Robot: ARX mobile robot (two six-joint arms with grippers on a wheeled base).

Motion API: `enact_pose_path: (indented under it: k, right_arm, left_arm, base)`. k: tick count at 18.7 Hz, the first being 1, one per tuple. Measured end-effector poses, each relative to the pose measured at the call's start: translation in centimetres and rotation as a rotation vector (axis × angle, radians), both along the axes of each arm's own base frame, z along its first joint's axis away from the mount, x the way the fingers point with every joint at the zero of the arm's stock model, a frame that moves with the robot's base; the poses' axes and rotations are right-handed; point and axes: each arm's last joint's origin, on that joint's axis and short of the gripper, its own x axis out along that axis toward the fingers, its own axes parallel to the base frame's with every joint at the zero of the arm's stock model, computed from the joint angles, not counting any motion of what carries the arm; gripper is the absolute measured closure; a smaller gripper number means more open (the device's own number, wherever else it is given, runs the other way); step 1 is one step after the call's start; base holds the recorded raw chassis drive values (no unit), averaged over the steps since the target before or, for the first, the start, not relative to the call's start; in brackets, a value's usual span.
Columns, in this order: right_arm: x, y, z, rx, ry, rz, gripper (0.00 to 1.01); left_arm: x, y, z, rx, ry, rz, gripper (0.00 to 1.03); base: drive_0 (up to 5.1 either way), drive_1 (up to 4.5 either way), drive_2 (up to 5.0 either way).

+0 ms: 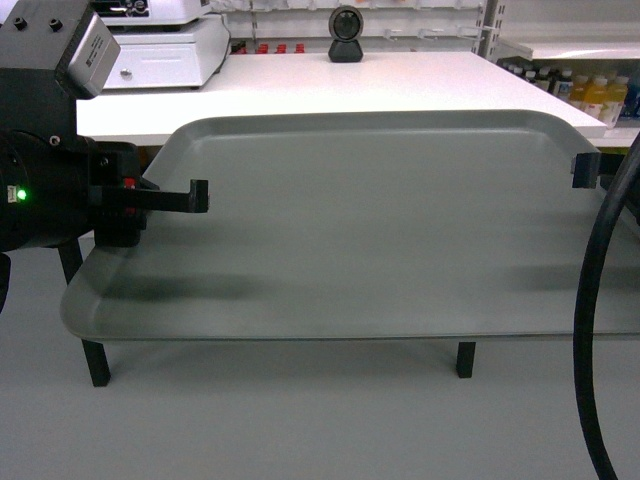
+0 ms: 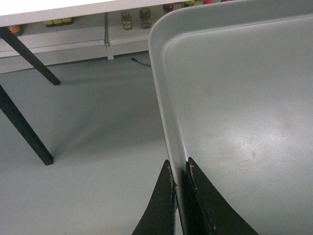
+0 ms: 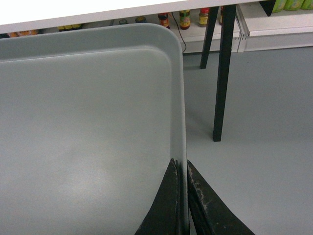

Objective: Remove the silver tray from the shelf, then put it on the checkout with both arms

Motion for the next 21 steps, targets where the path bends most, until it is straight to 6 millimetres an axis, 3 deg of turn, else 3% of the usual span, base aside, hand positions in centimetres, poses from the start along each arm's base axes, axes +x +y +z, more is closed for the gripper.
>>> enact_pose_path:
  k: [21]
  right_arm:
    - [0.01, -0.01, 0.0, -0.001, 0.0, 0.001, 0.99]
  left_arm:
    - [0.01, -0.02, 0.01, 0.0, -0.002, -0.001, 0.99]
  base:
    - [0.0, 4.21, -4.2]
